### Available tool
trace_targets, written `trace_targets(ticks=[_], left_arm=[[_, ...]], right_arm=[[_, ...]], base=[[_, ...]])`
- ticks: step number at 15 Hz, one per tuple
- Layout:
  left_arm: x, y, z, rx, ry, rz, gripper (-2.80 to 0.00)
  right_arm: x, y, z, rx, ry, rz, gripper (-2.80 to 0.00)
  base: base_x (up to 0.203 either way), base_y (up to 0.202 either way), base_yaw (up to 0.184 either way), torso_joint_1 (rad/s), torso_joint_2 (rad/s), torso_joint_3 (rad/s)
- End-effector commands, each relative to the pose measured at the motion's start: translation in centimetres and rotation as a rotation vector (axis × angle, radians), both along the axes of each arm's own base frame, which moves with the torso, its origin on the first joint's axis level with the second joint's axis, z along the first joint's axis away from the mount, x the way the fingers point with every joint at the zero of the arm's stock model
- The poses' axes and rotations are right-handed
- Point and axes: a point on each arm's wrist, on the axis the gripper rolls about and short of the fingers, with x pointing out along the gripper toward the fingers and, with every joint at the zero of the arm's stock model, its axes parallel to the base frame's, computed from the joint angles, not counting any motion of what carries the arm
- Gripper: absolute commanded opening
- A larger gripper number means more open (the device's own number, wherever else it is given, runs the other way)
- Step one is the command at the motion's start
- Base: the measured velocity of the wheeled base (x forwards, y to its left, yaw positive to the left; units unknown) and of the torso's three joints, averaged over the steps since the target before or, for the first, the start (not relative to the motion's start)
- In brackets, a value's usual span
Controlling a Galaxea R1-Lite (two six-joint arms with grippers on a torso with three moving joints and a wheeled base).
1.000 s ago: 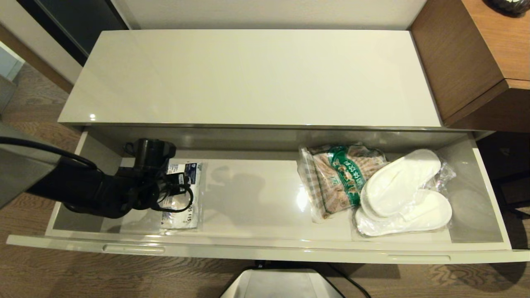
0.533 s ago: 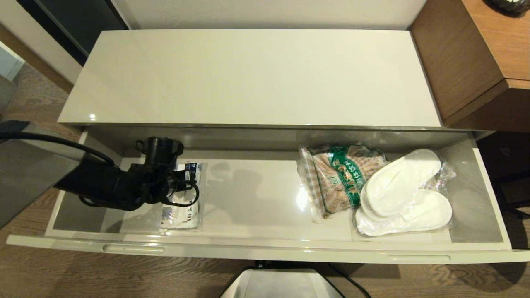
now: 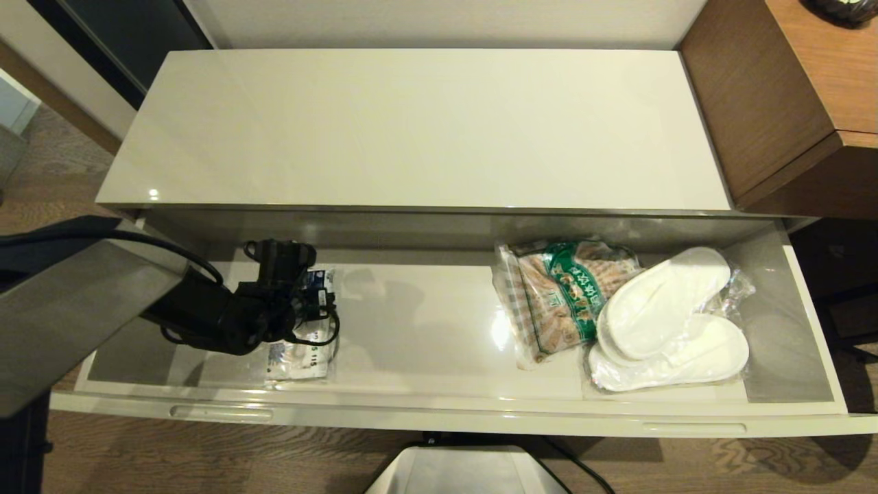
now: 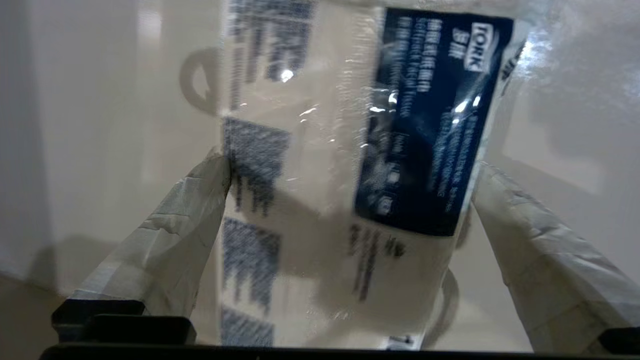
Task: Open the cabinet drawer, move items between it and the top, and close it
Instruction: Take out the tissue from the drawer
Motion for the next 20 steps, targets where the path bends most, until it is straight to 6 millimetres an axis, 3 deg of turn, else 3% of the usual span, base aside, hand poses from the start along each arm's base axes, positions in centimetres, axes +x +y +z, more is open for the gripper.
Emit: trace_targets(ticks=[1, 6, 10, 11, 15, 18, 20], left_arm=[[0.9, -0.2, -1.3, 0.005, 0.014, -0.007, 0.00], [1.8, 0.1, -3.1, 0.013, 0.046, 0.003, 0.00], [1.9, 0.4, -3.5, 0.014, 0.053, 0.009, 0.00], [2.0, 0.5, -3.6, 0.020, 0.053, 0.008, -2.80], [1.4, 0.5, -1.5, 0.011, 0.011, 0.008, -2.80], [-0.7, 0.7, 2.3, 0.002, -0.048, -0.003, -2.80], [-1.9, 0.7, 3.1, 0.004, -0.047, -0.013, -2.80]], right_arm=[[-0.1, 0.0, -0.1, 0.000, -0.012, -0.001, -2.80], [-0.1, 0.0, -0.1, 0.000, -0.013, 0.001, -2.80], [-0.1, 0.0, -0.1, 0.000, -0.012, 0.001, -2.80], [-0.1, 0.0, -0.1, 0.000, -0.012, 0.001, -2.80], [-0.1, 0.0, -0.1, 0.000, -0.012, -0.001, -2.80], [-0.1, 0.0, -0.1, 0.000, -0.012, 0.001, -2.80], [-0.1, 0.0, -0.1, 0.000, -0.012, 0.001, -2.80]], base=[[0.000, 0.000, 0.000, 0.000, 0.00, 0.000], [0.000, 0.000, 0.000, 0.000, 0.00, 0.000], [0.000, 0.000, 0.000, 0.000, 0.00, 0.000], [0.000, 0.000, 0.000, 0.000, 0.00, 0.000], [0.000, 0.000, 0.000, 0.000, 0.00, 0.000], [0.000, 0.000, 0.000, 0.000, 0.00, 0.000], [0.000, 0.000, 0.000, 0.000, 0.00, 0.000]])
